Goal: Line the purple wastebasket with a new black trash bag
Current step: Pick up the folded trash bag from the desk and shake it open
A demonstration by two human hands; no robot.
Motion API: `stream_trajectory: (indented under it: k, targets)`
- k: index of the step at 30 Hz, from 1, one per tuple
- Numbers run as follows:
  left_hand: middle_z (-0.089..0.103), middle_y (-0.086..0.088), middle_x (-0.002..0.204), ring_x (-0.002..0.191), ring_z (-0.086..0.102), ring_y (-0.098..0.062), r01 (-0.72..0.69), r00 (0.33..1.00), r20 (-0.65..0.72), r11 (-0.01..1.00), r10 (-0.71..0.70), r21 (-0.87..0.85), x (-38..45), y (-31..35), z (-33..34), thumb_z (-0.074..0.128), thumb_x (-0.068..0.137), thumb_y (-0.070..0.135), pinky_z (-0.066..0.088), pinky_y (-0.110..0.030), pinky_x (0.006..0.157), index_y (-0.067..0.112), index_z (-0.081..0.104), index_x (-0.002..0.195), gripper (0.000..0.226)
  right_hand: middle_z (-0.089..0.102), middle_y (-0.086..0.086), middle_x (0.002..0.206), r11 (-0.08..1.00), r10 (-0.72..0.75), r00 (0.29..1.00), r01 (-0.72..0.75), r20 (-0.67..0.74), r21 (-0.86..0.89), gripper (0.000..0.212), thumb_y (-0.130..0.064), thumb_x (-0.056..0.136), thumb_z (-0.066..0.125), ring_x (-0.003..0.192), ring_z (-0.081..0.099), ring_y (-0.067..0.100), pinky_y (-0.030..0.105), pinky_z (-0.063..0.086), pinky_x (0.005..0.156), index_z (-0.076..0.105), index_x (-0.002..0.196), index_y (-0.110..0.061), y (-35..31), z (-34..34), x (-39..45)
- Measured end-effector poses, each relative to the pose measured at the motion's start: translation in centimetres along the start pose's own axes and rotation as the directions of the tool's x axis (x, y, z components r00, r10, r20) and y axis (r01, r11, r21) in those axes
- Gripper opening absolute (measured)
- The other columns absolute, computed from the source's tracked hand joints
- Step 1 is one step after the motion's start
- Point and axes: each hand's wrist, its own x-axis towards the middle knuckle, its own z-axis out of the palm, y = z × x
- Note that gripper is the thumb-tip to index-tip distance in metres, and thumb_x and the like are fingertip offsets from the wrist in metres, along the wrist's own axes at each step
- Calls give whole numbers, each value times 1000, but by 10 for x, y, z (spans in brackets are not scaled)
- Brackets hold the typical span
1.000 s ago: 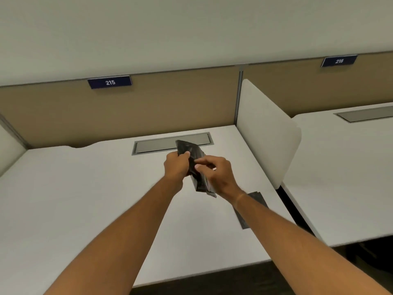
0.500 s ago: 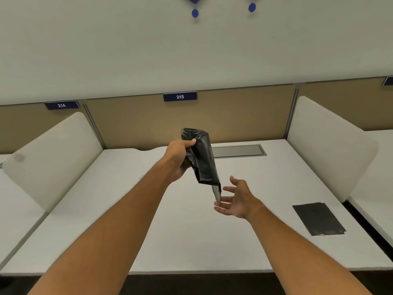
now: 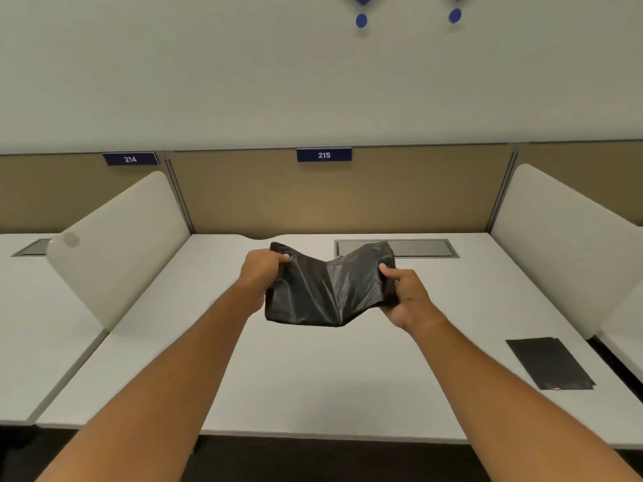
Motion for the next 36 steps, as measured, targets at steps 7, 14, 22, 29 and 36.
stream_trajectory:
  k: [7,14,22,29,36]
  targets:
    - [61,-8,118,110,59,-25,-326,945,49,918,324,227,-15,4,39,69,84,24,49,-35,90,15,60,123,41,71,17,90,952,-233,963,254,132,-170,19,-7,82,71,79,66,29,36,59,68,69,100,0,-27,41,-12]
    - [74,-17,97,86,73,-29,-266,917,275,957,288,-116,-30,25,77,60,93,31,59,-36,74,5,70,101,29,74,6,77,751,-343,887,457,310,-476,20,-20,92,62,69,69,14,34,57,67,76,90,-6,-35,52,-18]
    - [73,-19,94,91,71,-34,-260,930,251,963,270,-76,-27,33,86,63,91,29,58,-46,82,4,74,90,27,76,7,79,682,-359,836,539,415,-495,6,-8,87,69,73,73,19,31,59,64,73,91,-6,-48,43,-18]
    - [64,-19,73,68,58,-26,-274,960,60,962,273,0,-13,37,82,59,90,20,50,-38,64,-9,65,79,31,71,6,73,773,-377,882,467,282,-428,1,-3,87,68,60,67,11,24,56,54,68,87,-4,-59,40,-11]
    - [70,-20,89,80,63,-30,-246,949,-200,969,242,8,20,36,27,58,90,24,55,-48,82,-2,68,80,30,65,8,79,911,-349,937,329,-36,-248,4,-2,88,65,60,64,10,18,54,54,63,89,-5,-96,-31,0]
